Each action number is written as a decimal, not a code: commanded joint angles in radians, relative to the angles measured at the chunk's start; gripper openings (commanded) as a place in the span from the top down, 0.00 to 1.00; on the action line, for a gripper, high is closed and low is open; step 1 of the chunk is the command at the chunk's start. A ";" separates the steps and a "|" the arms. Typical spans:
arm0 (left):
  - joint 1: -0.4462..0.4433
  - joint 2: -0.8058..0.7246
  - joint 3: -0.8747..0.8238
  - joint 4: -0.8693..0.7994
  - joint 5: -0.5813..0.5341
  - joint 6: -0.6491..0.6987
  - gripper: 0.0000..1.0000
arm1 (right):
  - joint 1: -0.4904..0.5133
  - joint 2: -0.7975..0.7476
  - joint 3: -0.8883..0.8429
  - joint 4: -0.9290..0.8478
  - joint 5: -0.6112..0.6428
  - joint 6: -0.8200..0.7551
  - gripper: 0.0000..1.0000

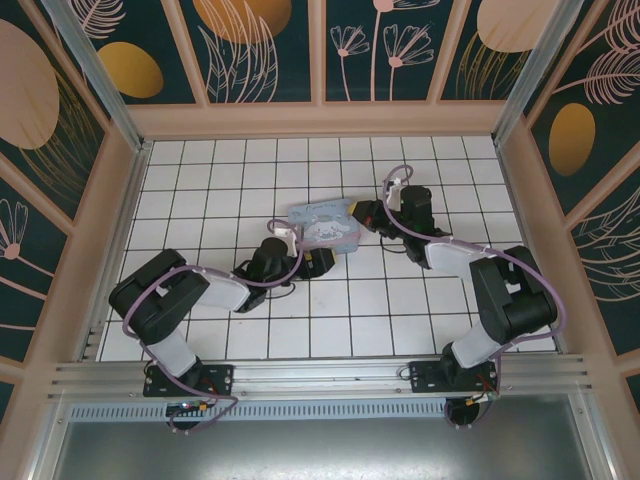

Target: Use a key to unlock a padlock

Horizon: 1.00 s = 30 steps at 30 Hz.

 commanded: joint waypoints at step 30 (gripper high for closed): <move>-0.021 0.113 0.082 -0.015 -0.167 0.338 0.19 | 0.009 0.105 0.057 0.118 -0.040 0.046 1.00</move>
